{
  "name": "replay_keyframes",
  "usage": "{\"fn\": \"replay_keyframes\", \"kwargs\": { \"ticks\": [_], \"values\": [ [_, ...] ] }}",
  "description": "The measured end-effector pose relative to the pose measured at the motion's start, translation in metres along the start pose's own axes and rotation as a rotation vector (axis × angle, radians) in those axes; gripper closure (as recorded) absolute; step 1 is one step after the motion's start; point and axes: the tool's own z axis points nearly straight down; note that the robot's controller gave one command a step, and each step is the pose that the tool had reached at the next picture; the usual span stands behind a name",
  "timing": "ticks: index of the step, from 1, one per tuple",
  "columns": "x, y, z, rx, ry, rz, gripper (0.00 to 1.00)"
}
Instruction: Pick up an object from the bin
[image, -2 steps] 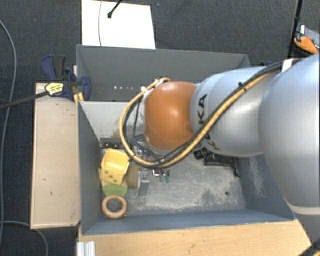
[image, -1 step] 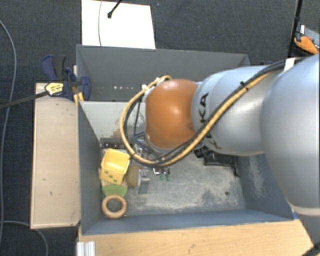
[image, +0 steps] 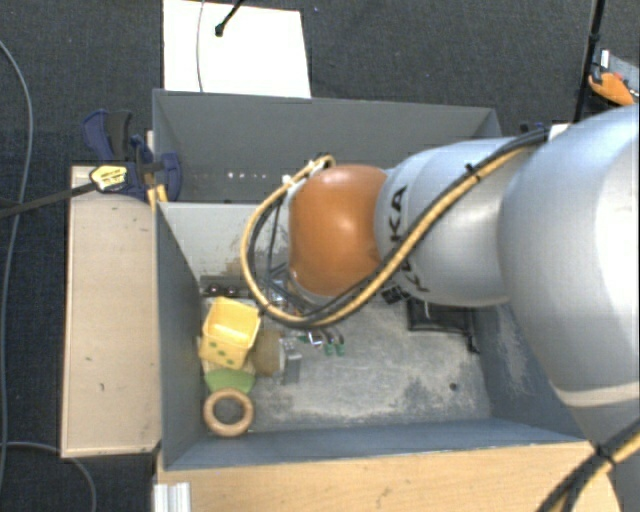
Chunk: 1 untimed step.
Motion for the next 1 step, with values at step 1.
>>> {"fn": "replay_keyframes", "kwargs": {
  "ticks": [1],
  "values": [
    [-0.0097,-0.0102,0.0431,0.003,0.003,-0.22,0.0]
  ]
}}
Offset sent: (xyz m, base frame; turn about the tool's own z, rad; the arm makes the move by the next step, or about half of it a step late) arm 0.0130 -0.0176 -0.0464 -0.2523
